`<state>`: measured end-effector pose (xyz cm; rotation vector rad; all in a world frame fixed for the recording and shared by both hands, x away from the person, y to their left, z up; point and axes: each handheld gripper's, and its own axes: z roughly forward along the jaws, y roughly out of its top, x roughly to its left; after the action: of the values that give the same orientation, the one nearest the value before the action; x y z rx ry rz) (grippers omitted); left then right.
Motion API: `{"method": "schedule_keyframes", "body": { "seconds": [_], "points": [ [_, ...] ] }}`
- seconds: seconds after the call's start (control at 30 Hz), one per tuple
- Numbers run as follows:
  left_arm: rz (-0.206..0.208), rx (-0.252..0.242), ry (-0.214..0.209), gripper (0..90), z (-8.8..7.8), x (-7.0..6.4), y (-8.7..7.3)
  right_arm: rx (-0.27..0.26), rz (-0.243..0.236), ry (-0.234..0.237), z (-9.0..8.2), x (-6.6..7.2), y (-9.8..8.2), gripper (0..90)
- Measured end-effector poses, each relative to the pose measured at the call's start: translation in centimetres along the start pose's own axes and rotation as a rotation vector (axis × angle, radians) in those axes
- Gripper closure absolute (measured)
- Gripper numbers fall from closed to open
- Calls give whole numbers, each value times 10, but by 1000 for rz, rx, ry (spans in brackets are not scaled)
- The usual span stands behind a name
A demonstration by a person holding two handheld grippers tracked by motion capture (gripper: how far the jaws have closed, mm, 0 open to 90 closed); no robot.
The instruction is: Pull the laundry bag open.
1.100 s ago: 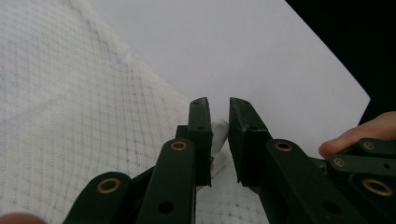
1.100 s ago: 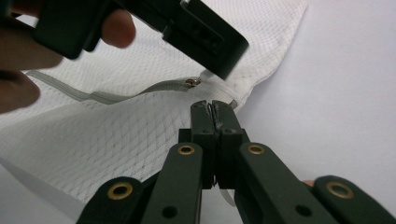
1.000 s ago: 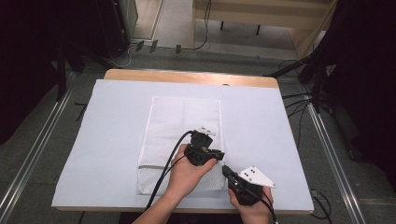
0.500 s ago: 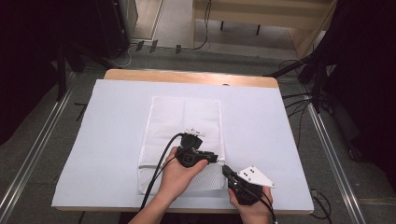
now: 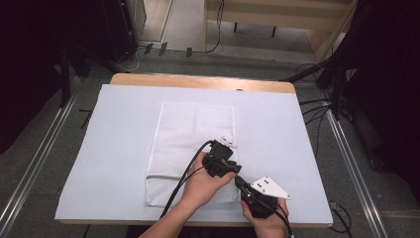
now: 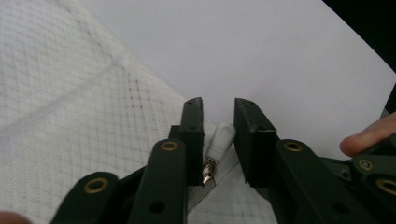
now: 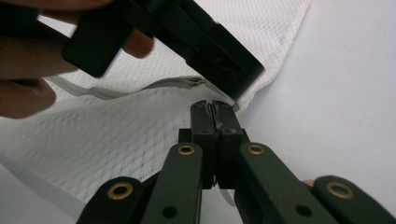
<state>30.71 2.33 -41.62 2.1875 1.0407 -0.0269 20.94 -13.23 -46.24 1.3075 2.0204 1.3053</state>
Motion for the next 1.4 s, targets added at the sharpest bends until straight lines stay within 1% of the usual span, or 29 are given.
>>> {"method": "schedule_keyframes", "body": {
  "seconds": [0.03,0.07,0.13,0.17,0.23,0.37,0.5,0.6,0.77,0.8,0.87,1.0,1.03,1.07,1.1,1.2,1.23,1.27,1.33,1.37,1.4],
  "points": [
    [-4,-12,-7,798,-4,1,0,1,2,-2,0,0,0,900],
    [-7,-21,-12,806,-7,3,-1,3,1,-5,1,0,0,900],
    [-18,-33,-36,811,-14,7,-2,7,-3,-6,2,0,0,900],
    [-31,-37,-42,812,-16,8,-4,5,-4,-7,2,0,0,900],
    [-58,-43,-68,809,-19,12,-8,7,-4,-10,2,0,0,900],
    [-116,-51,-98,810,-23,20,-17,3,-3,-16,2,0,0,900],
    [-162,-43,-143,818,-22,29,-26,3,-1,-17,1,0,0,900],
    [-187,-33,-174,823,-20,34,-29,3,-3,-17,1,1,0,900],
    [-246,-38,-242,815,-18,42,-30,2,-9,-16,2,0,0,900],
    [-261,-43,-252,814,-18,43,-30,2,-11,-16,2,0,0,900],
    [-272,-38,-260,821,-18,44,-29,0,-14,-15,2,1,0,900],
    [-259,-16,-274,852,-17,45,-30,3,-18,-19,2,0,0,900],
    [-256,-21,-277,873,-17,44,-31,8,-22,-21,2,0,0,900],
    [-248,-15,-272,878,-18,45,-31,18,-29,-25,2,1,0,900],
    [-241,-15,-258,878,-18,44,-32,19,-35,-31,2,1,0,900],
    [-199,0,-222,880,-19,43,-33,12,-43,-40,0,3,2,900],
    [-191,3,-223,880,-19,43,-34,8,-44,-43,-1,3,2,900],
    [-196,-2,-221,881,-19,44,-36,11,-45,-44,-1,4,3,900],
    [-168,7,-210,881,-20,44,-37,15,-46,-38,-1,5,3,900],
    [-165,1,-201,881,-20,43,-38,14,-45,-39,-1,5,3,900],
    [-144,6,-166,881,-21,42,-38,19,-51,-44,-1,6,3,900]
  ]
}}
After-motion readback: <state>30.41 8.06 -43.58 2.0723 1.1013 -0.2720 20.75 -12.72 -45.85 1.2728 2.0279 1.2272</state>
